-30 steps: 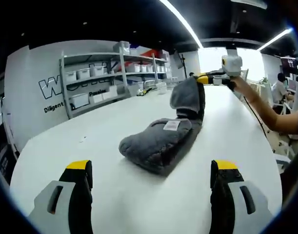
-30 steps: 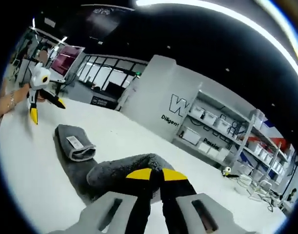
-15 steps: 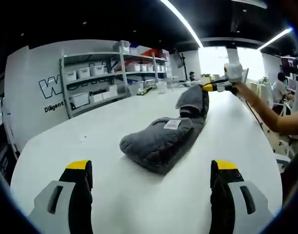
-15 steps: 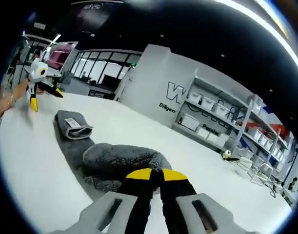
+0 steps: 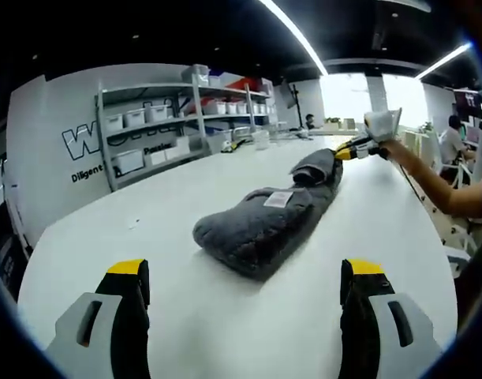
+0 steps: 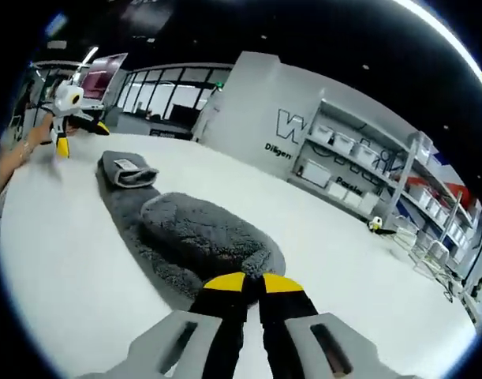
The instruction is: Open the folded towel by lifting each exposed corner and separating the folded layers until the towel lies flat within the target outline without major curled edges
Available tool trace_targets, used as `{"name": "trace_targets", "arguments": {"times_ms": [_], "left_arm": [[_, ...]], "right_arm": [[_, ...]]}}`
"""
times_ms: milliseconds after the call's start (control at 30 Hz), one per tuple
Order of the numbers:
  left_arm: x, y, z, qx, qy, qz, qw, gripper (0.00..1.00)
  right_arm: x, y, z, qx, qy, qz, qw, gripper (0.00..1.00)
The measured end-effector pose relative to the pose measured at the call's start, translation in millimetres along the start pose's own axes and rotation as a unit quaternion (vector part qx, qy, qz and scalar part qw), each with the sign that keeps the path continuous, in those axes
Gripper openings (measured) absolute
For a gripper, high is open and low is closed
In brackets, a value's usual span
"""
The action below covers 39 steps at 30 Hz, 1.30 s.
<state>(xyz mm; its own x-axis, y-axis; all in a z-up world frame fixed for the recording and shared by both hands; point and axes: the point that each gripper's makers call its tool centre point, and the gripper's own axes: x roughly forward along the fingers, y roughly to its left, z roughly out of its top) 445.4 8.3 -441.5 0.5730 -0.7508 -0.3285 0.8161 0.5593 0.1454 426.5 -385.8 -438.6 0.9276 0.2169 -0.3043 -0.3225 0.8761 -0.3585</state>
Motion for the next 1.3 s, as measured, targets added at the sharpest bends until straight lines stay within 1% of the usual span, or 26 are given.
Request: {"name": "trace_targets", "arguments": {"times_ms": [167, 333, 433, 967, 1300], "left_arm": [[1, 3.6, 0.1, 0.000, 0.001, 0.001, 1.0000, 0.99], [3, 4.7, 0.3, 0.000, 0.003, 0.001, 1.0000, 0.99], [4, 6.2, 0.4, 0.000, 0.004, 0.002, 1.0000, 0.99], [3, 2.0, -2.3, 0.001, 0.007, 0.002, 1.0000, 0.99], [3, 2.0, -3.2, 0.002, 0.010, -0.002, 0.9999, 0.99]], "right_arm": [[0, 5, -19.8, 0.000, 0.039, 0.013, 0.9992, 0.02], [0, 3, -27.6, 0.004, 0.047, 0.014, 0.9988, 0.02], [4, 0, -31.1, -0.005, 0.058, 0.009, 0.9983, 0.02], [29, -15, -35.8, -0.020, 0.093, -0.002, 0.9954, 0.02], [36, -19, -40.7, -0.019, 0.105, -0.006, 0.9943, 0.02]]}}
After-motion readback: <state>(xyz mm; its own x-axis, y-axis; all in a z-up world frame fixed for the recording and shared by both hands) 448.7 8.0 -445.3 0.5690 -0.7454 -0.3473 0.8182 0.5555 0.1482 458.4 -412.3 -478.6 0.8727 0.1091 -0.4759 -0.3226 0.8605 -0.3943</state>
